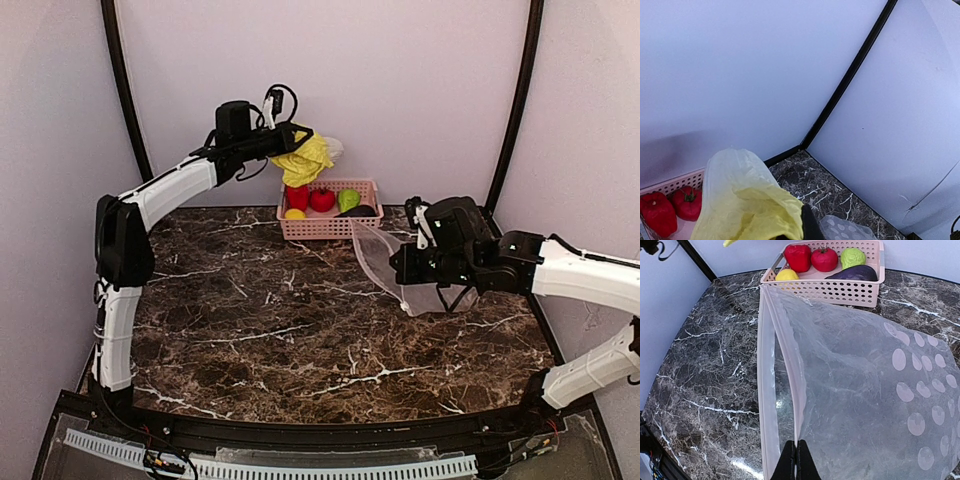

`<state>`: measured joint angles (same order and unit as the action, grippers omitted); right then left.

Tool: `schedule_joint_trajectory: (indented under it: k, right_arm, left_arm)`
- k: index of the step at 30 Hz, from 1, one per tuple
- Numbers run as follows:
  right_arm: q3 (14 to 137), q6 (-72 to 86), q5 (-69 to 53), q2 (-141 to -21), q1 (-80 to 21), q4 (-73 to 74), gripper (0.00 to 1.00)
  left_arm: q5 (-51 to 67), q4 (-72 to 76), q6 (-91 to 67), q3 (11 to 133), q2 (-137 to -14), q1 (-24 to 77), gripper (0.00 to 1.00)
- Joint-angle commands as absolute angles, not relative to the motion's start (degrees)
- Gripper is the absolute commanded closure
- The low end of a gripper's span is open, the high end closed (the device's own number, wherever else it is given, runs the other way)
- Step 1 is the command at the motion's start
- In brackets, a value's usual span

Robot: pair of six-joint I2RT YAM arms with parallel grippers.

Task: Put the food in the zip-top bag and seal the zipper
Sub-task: Place the fake vegetable in the zipper food storage bag.

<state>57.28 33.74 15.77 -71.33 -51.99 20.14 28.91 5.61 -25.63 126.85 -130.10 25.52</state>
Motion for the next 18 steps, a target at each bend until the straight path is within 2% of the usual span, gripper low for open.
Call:
schedule_joint_trajectory:
  k: [1,13,18]
  right_arm:
    - [56.66,34.81,17.45,-70.05,-51.35,19.15,1.00]
    - [55.78,37.05,18.30,-68.27,-50.54,19.24,1.00]
    - [55.62,36.84,18.21,-67.37,-50.45,19.18,1.00]
  left_arm:
    - [29.51,7.39,-21.48,120.13,-121.21,26.99,0.99]
    - [24.93,4.98,-15.05,98.39,-99.93,33.21,0.99]
    - [23.07,6.10,-18.13,87.77,-89.16,36.37,0.99]
